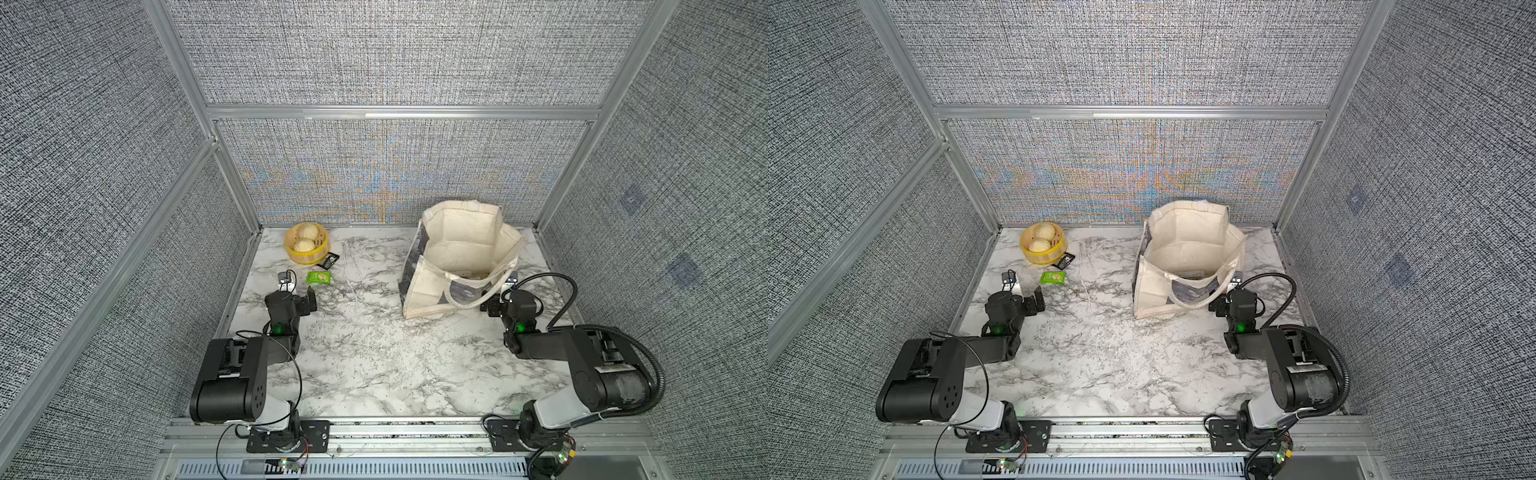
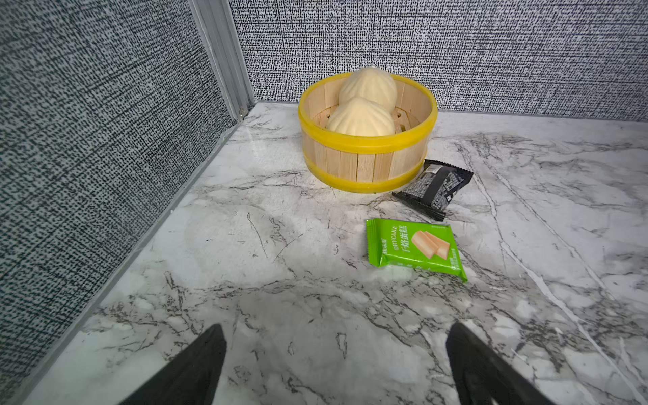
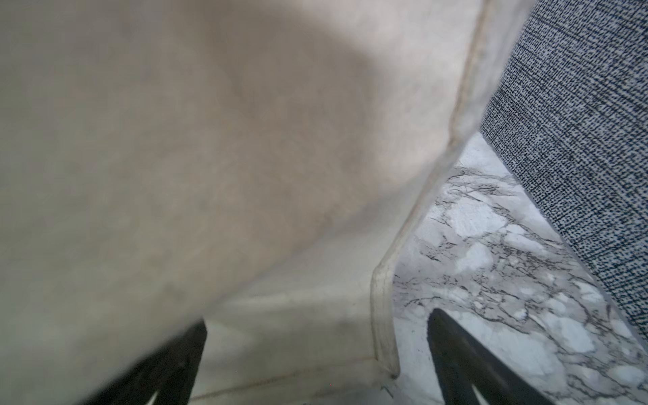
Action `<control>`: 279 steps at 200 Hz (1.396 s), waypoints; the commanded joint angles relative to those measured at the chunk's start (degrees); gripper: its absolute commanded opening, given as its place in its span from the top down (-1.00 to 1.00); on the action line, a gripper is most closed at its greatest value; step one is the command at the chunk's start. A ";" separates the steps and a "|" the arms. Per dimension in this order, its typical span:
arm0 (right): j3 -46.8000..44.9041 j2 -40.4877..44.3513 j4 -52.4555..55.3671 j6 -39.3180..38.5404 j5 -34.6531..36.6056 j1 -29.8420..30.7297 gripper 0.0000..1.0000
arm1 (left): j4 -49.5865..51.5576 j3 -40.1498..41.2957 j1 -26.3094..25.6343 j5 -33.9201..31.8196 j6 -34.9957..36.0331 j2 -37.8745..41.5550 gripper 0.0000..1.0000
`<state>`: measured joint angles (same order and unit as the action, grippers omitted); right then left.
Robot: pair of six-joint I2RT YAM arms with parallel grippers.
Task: Take out the compass set from the canvas bag
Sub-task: Adjust the canvas bag at the center of the board.
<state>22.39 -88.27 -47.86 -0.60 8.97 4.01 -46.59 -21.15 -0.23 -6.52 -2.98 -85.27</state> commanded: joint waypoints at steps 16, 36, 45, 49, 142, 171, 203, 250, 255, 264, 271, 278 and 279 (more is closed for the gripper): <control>-0.07 0.27 -1.62 -0.37 -0.18 0.03 -0.98 | -1.49 -0.13 0.05 -0.59 0.52 0.02 -0.98; -0.07 0.22 -1.71 -0.37 -0.27 0.03 -0.98 | -1.49 -0.15 0.06 -0.59 0.52 0.02 -0.98; -0.16 0.25 -1.73 -0.37 -0.27 0.03 -0.98 | -1.58 -0.06 0.05 -0.59 0.57 0.11 -0.97; -0.15 0.25 -1.79 -0.37 -0.27 0.03 -0.98 | -1.55 -0.04 0.05 -0.59 0.61 0.11 -0.97; 0.09 0.25 -1.28 -0.01 -1.77 -0.67 -0.98 | -1.31 -0.25 0.10 -0.64 0.61 0.02 -0.98; 0.00 0.22 -1.45 -0.10 -1.77 -0.67 -0.98 | -1.40 -0.12 0.05 -0.59 0.61 0.04 -0.97; -1.19 1.79 -3.01 0.32 -0.17 -0.50 -0.98 | -2.02 0.25 -0.03 -2.04 0.35 1.08 -0.98; 9.14 32.97 37.50 13.30 -0.38 1.44 -0.91 | 39.50 -18.97 -0.18 -2.64 -3.30 19.06 -0.98; 10.38 35.44 39.84 15.35 -4.45 1.44 -0.91 | 43.59 -21.95 -0.50 -2.77 -5.03 19.38 -0.98; 12.83 38.79 43.47 17.98 -11.12 1.50 -0.91 | 51.49 -27.90 -1.56 -4.01 -8.87 18.71 -0.98; 15.45 40.56 47.04 20.53 -14.31 1.57 -0.91 | 56.38 -32.16 -2.68 -3.77 -10.97 17.79 -0.98; 17.92 41.59 49.78 22.21 -16.48 1.90 -0.91 | 59.51 -35.58 -4.44 -3.04 -13.16 16.91 -0.97; 18.42 41.68 50.18 22.31 -16.68 1.93 -0.91 | 59.86 -35.96 -4.70 -2.87 -13.44 16.81 -0.97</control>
<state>34.76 -50.83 -16.56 10.92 4.36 5.32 -10.92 -47.92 -1.76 -10.44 -8.21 -66.92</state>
